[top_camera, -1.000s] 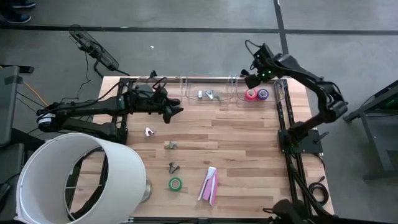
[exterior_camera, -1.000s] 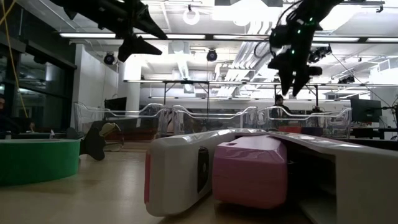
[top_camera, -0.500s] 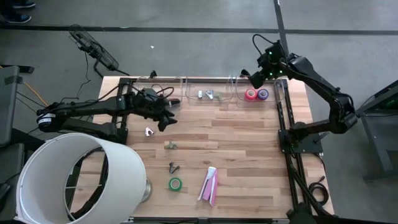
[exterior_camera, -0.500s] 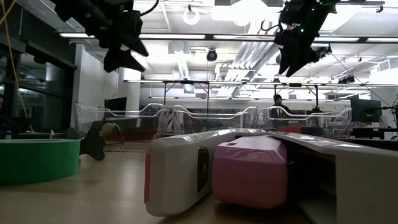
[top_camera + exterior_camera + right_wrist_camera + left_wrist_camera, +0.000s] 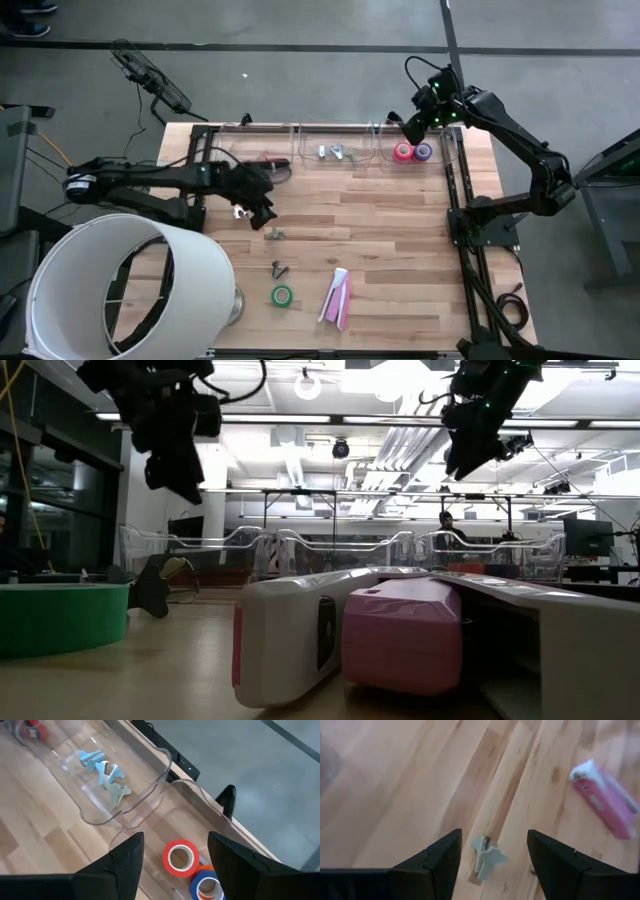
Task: Pick and place Stapler, Stapler remover, tape
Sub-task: Put the black stapler remover into the middle transparent bin
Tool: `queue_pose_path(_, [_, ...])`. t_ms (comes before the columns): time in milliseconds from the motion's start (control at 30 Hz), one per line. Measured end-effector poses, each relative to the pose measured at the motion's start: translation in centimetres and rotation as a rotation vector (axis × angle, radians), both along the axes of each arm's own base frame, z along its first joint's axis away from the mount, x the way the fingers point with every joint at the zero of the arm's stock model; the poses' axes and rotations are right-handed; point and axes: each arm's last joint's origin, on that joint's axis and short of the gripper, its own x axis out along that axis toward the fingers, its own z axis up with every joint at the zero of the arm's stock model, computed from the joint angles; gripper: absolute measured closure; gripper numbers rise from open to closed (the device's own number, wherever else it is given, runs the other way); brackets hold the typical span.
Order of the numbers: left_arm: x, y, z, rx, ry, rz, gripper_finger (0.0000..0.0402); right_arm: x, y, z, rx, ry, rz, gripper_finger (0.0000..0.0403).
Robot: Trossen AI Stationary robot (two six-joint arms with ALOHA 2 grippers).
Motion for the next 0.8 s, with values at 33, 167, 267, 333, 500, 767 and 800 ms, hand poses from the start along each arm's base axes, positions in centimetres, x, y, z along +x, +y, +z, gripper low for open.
queue_pose_path(33, [0.3,-0.4,-0.3,-0.005,0.02,0.002,0.0179,0.0,0.0,0.0,0.004,-0.006,0.006,0.0192])
queue_pose_path(167, [1.3,-2.0,-1.6,-0.061,0.089,-0.002,0.0179,0.1,0.1,0.0,0.02,-0.029,0.029,0.0192])
queue_pose_path(267, [1.8,-3.5,-2.6,-0.103,0.145,-0.018,0.0179,0.1,0.1,0.0,0.012,-0.021,0.045,0.0192])
queue_pose_path(333, [2.0,-4.5,-3.1,-0.131,0.167,-0.042,0.0179,0.1,0.1,0.0,0.008,-0.019,0.049,0.0192])
queue_pose_path(500, [2.5,-6.6,-3.8,-0.178,0.198,-0.082,0.0179,0.1,0.1,0.0,-0.004,-0.009,0.069,0.0192])
queue_pose_path(767, [2.4,-9.0,-4.4,-0.249,0.249,-0.048,0.0179,0.1,0.1,0.0,0.005,-0.021,0.073,0.0192])
queue_pose_path(800, [2.4,-9.1,-4.5,-0.258,0.256,-0.036,0.0179,0.1,0.1,0.0,0.008,-0.025,0.077,0.0192])
